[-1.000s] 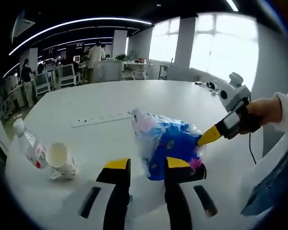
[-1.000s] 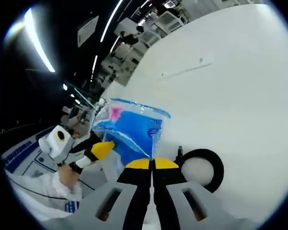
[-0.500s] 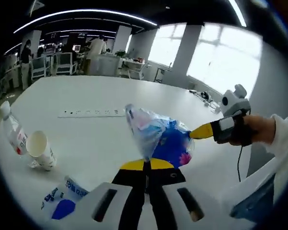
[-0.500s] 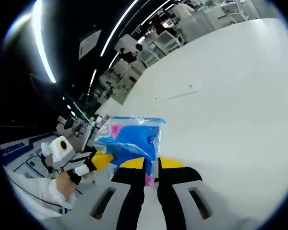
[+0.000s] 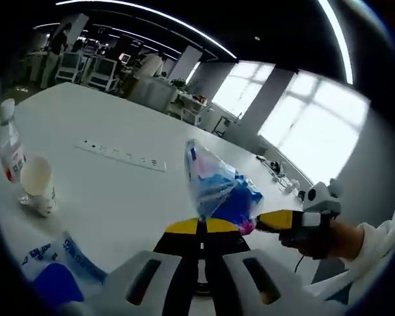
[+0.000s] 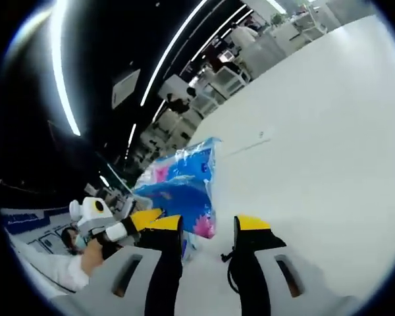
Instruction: Arrange the tabletop items into an orderly group along one side of the table until the central work area is clear of visible clutter.
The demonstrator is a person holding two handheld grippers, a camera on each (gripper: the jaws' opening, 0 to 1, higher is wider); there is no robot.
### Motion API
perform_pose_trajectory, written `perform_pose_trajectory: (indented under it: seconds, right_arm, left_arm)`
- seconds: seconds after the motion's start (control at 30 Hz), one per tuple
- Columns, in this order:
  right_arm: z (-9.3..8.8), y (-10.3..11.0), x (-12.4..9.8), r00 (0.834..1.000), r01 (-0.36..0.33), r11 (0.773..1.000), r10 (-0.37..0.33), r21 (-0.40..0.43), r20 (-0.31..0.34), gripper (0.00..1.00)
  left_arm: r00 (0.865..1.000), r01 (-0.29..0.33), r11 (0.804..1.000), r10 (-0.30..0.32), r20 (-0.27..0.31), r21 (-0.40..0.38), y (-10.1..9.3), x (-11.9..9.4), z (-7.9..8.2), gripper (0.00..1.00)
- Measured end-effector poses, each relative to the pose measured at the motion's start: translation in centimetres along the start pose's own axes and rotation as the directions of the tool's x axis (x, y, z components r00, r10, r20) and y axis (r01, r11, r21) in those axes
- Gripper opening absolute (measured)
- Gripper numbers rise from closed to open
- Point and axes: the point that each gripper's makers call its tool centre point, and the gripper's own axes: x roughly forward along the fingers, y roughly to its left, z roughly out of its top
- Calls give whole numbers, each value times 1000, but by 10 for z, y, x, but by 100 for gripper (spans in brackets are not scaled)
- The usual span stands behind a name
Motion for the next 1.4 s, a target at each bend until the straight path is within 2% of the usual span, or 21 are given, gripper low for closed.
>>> perform_pose_trajectory:
  seconds: [0.1, 0.13, 0.2, 0.33, 0.57, 0.73, 0.83, 1.0, 1.07, 1.1, 1.17, 1.3, 1.4]
  right_arm:
    - [5, -6, 0, 999, 23, 1000, -23, 9, 31, 2]
    - [5, -8, 0, 999, 30, 999, -31, 14, 34, 0]
    - [6, -11, 0, 999, 34, 999, -34, 15, 33, 0]
    - [9, -15, -1, 998, 51, 999, -51, 5, 34, 0]
    - [10, -34, 10, 993, 116, 993, -116, -20, -9, 0]
    - [11, -51, 18, 985, 167, 984, -170, -60, -41, 0]
    - [11, -63, 25, 982, 182, 983, -184, -35, -45, 0]
    - [6, -75, 29, 975, 213, 976, -215, -38, -57, 0]
    - [3, -79, 30, 973, 221, 975, -221, -15, -61, 0]
    - [-5, -85, 31, 968, 239, 971, -236, 20, -88, 0]
    - [-8, -93, 33, 961, 266, 964, -262, 29, -92, 0]
    - [-16, -105, 36, 949, 301, 953, -296, 32, -109, 0]
    - [-18, -114, 37, 940, 330, 942, -322, 63, -113, 0]
  left_arm:
    - [1000, -1, 1000, 1, 0, -10, -1, 2, -2, 0]
    - [1000, 4, 1000, -4, 7, -20, -3, 3, -1, 0]
    - [1000, 17, 999, -16, 17, -35, -5, 5, 1, 0]
    - [1000, 1, 1000, -1, 0, -21, -3, 12, -3, 0]
    - [992, -93, 990, 100, -72, 104, 10, 33, -17, 0]
    - [988, -108, 989, 119, -102, 105, 20, 50, -22, 0]
    - [979, -129, 981, 150, -141, 147, 27, 60, -28, 0]
    - [969, -150, 971, 182, -166, 186, 33, 67, -34, 2]
    - [955, -175, 956, 223, -196, 234, 42, 70, -43, 4]
    - [952, -181, 953, 232, -201, 244, 44, 71, -46, 5]
    - [933, -212, 938, 277, -229, 274, 52, 74, -57, 5]
    - [919, -208, 931, 291, -267, 299, 57, 86, -69, 5]
    - [917, -211, 929, 295, -268, 303, 59, 93, -69, 5]
